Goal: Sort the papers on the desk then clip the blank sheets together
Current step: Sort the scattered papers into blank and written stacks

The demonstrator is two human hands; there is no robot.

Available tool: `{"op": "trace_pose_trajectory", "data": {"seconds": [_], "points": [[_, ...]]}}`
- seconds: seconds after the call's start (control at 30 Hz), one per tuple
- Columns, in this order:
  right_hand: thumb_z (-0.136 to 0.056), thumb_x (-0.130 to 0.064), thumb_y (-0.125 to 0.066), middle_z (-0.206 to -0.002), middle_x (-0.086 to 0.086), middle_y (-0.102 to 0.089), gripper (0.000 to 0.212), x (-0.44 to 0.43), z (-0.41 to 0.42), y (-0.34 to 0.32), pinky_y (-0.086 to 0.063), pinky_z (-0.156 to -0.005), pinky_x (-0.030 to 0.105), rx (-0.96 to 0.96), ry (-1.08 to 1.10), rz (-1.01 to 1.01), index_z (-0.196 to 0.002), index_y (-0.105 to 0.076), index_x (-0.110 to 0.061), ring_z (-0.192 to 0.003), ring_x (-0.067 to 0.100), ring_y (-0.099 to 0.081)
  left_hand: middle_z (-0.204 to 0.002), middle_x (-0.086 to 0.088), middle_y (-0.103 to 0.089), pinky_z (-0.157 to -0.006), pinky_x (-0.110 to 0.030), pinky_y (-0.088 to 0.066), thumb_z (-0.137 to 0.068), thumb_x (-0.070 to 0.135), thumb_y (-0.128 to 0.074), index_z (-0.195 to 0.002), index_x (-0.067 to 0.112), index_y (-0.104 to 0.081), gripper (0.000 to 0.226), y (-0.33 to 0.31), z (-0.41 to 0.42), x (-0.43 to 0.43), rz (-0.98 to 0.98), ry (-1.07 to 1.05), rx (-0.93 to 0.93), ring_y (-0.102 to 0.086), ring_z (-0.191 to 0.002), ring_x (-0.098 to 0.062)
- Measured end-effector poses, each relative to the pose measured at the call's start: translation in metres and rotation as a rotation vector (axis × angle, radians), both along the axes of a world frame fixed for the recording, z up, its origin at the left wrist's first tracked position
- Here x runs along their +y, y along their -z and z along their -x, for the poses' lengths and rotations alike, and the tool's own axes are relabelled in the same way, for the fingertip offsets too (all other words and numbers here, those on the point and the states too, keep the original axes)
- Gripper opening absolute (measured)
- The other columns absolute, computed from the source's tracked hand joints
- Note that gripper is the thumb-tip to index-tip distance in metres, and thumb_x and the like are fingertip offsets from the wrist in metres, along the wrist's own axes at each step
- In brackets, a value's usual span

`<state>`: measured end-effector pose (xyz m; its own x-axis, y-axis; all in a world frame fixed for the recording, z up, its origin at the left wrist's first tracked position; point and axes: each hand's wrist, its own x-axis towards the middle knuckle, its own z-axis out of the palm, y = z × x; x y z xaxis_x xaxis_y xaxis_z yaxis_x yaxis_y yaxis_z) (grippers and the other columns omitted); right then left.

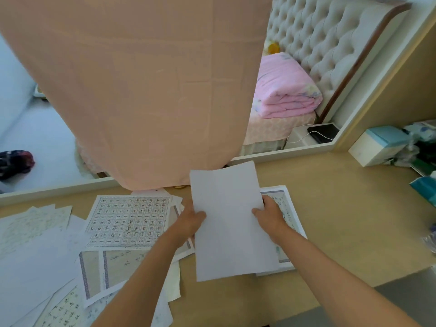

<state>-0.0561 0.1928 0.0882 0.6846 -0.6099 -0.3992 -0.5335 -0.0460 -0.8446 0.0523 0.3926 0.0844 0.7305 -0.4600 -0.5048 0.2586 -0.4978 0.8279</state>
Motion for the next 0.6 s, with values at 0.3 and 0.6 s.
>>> {"op": "trace_pose_trajectory", "data": {"seconds": [0.3, 0.6], "points": [[-0.081, -0.003, -0.047, -0.096, 0.004, -0.067, 0.036, -0.143, 0.031, 0.056, -0.057, -0.067, 0.035, 0.22, 0.053, -0.101, -0.113, -0.058, -0.013, -0.082, 0.024, -0.067, -0.11, 0.001, -0.06, -0.062, -0.031, -0.053, -0.091, 0.009, -0.049, -0.13, 0.018, -0.039, 0.041, 0.042, 0.055, -0.123, -0.127, 0.016, 0.264, -0.063, -0.091, -0.018], [-0.079, -0.01, -0.049, -0.114, -0.002, -0.064, 0.052, -0.186, 0.038, 0.092, -0.052, -0.075, 0.031, 0.323, -0.181, -0.016, -0.13, -0.048, -0.021, -0.097, 0.021, -0.064, -0.125, -0.004, -0.058, -0.087, -0.043, -0.055, -0.09, 0.015, -0.064, -0.131, 0.013, -0.042, 0.046, 0.086, 0.084, -0.144, -0.195, -0.107, 0.3, -0.062, -0.107, -0.024]]}}
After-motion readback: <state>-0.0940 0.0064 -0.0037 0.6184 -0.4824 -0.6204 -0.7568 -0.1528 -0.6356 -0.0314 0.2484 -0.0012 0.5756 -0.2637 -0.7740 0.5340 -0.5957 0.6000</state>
